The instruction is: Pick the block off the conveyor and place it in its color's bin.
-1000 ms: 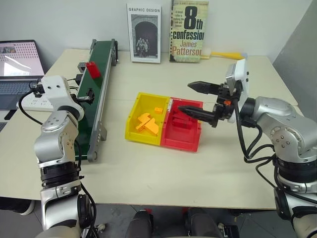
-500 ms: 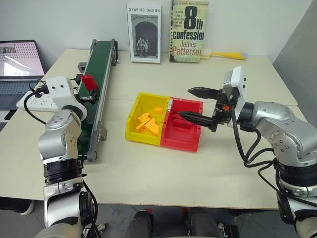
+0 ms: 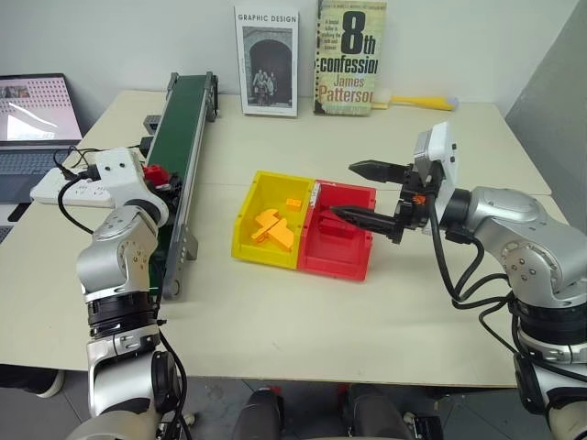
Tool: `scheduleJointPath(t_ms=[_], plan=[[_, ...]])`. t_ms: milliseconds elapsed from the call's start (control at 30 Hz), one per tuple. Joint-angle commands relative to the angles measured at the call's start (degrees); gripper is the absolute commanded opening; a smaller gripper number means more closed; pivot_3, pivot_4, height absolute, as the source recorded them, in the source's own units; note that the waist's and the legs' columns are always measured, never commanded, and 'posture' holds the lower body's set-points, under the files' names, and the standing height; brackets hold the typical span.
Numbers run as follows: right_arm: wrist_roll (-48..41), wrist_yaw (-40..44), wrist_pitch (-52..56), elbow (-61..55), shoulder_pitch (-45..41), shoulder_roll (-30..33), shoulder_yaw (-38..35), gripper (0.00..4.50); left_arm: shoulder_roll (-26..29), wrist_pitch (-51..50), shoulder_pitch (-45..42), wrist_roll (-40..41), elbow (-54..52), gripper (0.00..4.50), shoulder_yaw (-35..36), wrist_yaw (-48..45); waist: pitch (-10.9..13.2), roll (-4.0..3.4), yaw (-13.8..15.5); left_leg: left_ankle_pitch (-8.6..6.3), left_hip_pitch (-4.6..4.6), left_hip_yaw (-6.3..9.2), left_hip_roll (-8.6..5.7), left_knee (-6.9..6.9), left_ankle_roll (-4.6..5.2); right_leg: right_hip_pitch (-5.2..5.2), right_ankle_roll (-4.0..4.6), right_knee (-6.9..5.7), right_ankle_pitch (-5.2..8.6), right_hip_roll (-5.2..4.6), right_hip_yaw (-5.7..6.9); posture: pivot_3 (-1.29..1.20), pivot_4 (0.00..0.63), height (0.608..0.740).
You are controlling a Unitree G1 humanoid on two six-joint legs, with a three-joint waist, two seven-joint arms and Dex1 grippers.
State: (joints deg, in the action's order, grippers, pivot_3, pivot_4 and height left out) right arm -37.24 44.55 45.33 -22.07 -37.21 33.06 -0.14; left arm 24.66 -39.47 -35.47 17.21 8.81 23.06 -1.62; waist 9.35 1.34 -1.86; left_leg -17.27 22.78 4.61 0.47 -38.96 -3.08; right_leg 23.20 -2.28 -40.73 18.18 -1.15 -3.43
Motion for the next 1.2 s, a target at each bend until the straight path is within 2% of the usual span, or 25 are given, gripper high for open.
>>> scheduleJointPath(t_ms=[33, 133, 400, 567, 733, 900, 1000, 1200], plan=[[-0.4, -0.2, -0.9, -1.3, -1.5, 0.6, -1.2, 4.50, 0.4, -0.3, 0.1, 0.5, -3.2, 2.06, 1.2, 0.7, 0.0, 0.00, 0.0, 0.00, 0.00, 0.00, 0.00, 0.00, 0.00, 0.00, 0.00, 0.00, 0.00, 0.00, 0.00, 0.00, 0.150, 0.740], [-0.3, -0.2, -1.0, -1.0, -1.8, 0.5, -1.2, 4.50, 0.2, -0.7, 0.0, 1.0, -3.6, 1.54, 1.6, 1.2, 0.0, 0.00, 0.0, 0.00, 0.00, 0.01, 0.00, 0.00, 0.00, 0.00, 0.00, -0.01, 0.00, 0.00, 0.01, 0.00, 0.150, 0.740], [0.4, -0.6, -1.6, -0.7, -1.7, 0.7, -1.3, 4.50, 2.0, -0.8, -0.8, 1.1, -3.7, 1.53, 0.8, -0.7, 0.0, 0.00, 0.0, 0.00, 0.00, 0.01, 0.00, 0.00, 0.00, 0.00, 0.00, 0.00, 0.00, 0.00, 0.01, 0.00, 0.150, 0.740], [0.9, -1.4, -0.3, -2.7, -0.2, 4.4, -2.8, 4.50, 6.3, -2.2, -4.5, 2.2, -6.4, 1.53, -8.4, -13.4, 0.0, 0.00, 0.2, 0.01, 0.04, 0.03, -0.01, 0.01, -0.01, 0.00, 0.00, 0.02, 0.00, 0.01, 0.05, 0.00, 0.150, 0.740], [-0.7, -1.9, 3.1, -8.9, 4.2, 9.9, -4.7, 4.50, 7.4, -4.7, -9.5, 6.0, -7.8, 1.53, -17.3, -28.1, 0.0, 0.00, 0.7, 0.01, 0.16, 0.22, -0.11, 0.00, -0.02, -0.08, 0.00, 0.24, 0.00, 0.02, 0.32, 0.00, 0.150, 0.740], [-2.2, -3.6, 6.3, -14.5, 9.0, 13.2, -6.8, 4.50, 3.7, -3.8, -12.4, 7.9, -9.1, 1.53, -26.5, -38.7, 0.0, 0.00, 0.0, 0.01, 0.16, 0.11, -0.09, 0.05, -0.02, -0.11, 0.00, 0.40, 0.00, 0.06, 0.23, 0.00, 0.150, 0.740], [-3.9, -5.7, 8.9, -17.8, 12.7, 14.0, -9.0, 4.50, 1.1, -0.9, -13.1, 6.0, -7.4, 1.53, -31.8, -42.7, 0.0, 0.00, 0.0, 0.00, 0.16, 0.09, -0.07, 0.06, -0.01, -0.11, 0.00, 0.40, 0.00, 0.11, 0.20, 0.00, 0.150, 0.740], [-6.0, -10.8, 12.5, -24.1, 20.0, 14.2, -13.2, 4.50, -1.8, 5.6, -13.8, 2.8, -1.8, 1.53, -37.7, -49.8, 0.0, 0.00, 0.0, -0.01, 0.11, 0.01, -0.09, 0.05, 0.04, -0.15, 0.00, 0.37, 0.00, 0.19, 0.09, 0.00, 0.150, 0.740]])
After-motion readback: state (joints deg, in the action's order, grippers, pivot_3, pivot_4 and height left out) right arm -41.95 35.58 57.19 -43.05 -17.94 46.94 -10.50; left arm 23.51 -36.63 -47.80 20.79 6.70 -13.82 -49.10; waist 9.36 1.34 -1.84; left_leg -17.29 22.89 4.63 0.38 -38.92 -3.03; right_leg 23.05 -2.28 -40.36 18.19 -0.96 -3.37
